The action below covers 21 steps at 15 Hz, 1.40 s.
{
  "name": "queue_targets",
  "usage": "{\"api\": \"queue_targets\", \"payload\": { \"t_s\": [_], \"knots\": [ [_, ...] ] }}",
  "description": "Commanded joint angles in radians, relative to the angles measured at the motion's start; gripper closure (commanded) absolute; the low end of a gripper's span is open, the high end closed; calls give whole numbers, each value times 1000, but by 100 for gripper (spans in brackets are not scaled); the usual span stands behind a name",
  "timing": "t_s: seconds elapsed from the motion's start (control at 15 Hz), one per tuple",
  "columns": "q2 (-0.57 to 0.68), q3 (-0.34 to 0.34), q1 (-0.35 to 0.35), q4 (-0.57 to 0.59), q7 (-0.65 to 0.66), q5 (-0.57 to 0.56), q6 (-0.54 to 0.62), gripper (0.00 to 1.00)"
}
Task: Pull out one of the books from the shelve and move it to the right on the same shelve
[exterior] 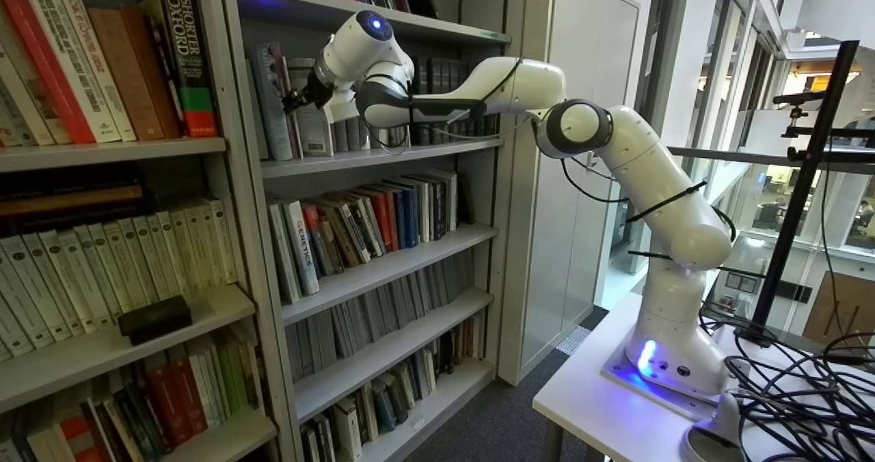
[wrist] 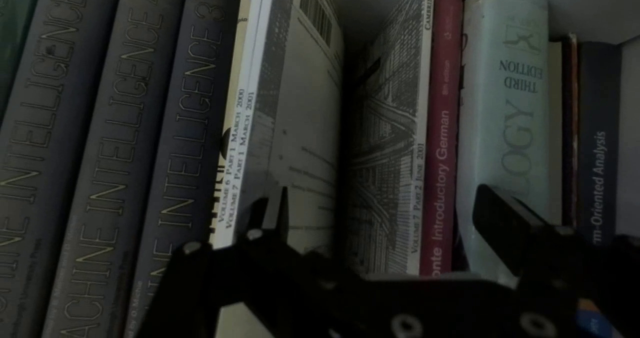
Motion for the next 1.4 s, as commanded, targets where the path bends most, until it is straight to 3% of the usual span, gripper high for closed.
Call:
{"api": "queue_targets", "payload": {
  "t_s": [0.0, 0.07, 0.2, 0.53, 0.8, 1.33],
  "knots": [
    [-3, -26, 10, 25, -7, -31, -25, 4],
    [-4, -29, 9, 25, -6, -33, -25, 28],
    [-5, -33, 10, 24, -6, -35, -25, 32],
    [-5, -38, 10, 26, -7, -34, -25, 72],
    [-5, -44, 10, 24, -7, -31, -24, 99],
    [-58, -14, -7, -75, 4, 5, -22, 98]
  ]
}}
